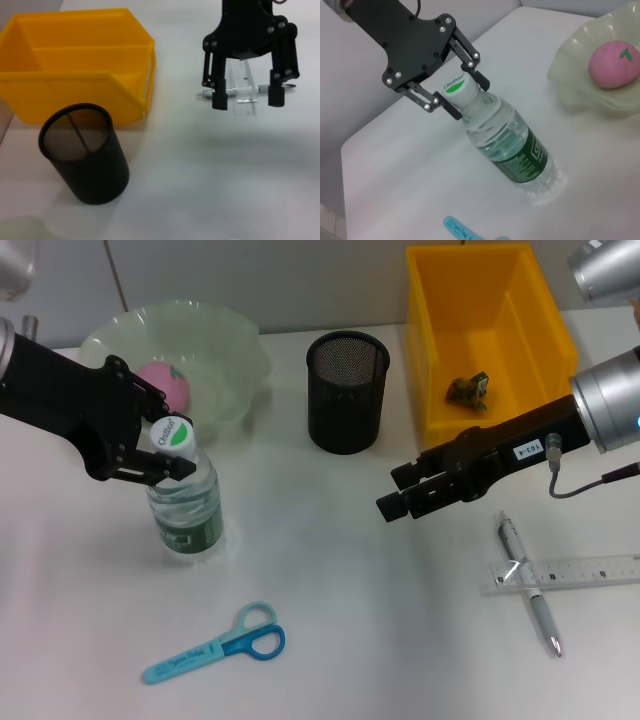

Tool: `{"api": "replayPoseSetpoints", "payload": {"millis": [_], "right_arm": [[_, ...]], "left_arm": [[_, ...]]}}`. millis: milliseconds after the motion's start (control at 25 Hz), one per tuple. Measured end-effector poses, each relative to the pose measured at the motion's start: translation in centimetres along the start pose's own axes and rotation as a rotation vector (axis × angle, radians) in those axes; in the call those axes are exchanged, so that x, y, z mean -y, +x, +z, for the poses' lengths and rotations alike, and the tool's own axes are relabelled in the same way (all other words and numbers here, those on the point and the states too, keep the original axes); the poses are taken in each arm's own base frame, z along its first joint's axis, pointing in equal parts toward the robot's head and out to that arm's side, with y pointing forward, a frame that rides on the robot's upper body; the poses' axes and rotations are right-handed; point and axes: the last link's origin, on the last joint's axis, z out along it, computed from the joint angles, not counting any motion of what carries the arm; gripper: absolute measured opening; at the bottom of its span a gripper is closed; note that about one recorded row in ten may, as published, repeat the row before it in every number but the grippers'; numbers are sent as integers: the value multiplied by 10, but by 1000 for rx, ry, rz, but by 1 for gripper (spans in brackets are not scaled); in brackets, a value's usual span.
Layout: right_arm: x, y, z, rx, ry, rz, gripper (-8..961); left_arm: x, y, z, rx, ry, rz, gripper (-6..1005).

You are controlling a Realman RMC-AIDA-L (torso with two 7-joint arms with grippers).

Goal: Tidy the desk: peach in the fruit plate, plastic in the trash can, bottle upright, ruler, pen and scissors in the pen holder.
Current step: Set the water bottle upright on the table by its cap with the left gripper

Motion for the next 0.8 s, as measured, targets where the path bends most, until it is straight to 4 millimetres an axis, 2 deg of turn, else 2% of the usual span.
{"api": "replayPoseSetpoints", "payload": {"millis": [520,800], "right_arm": [[0,1,-1,2,1,4,723],[0,-1,-2,4,5,-11,723]], "left_arm": [[3,-4,-10,-57,41,-54,527],[5,-12,-20,-86,74,-151,532]]}}
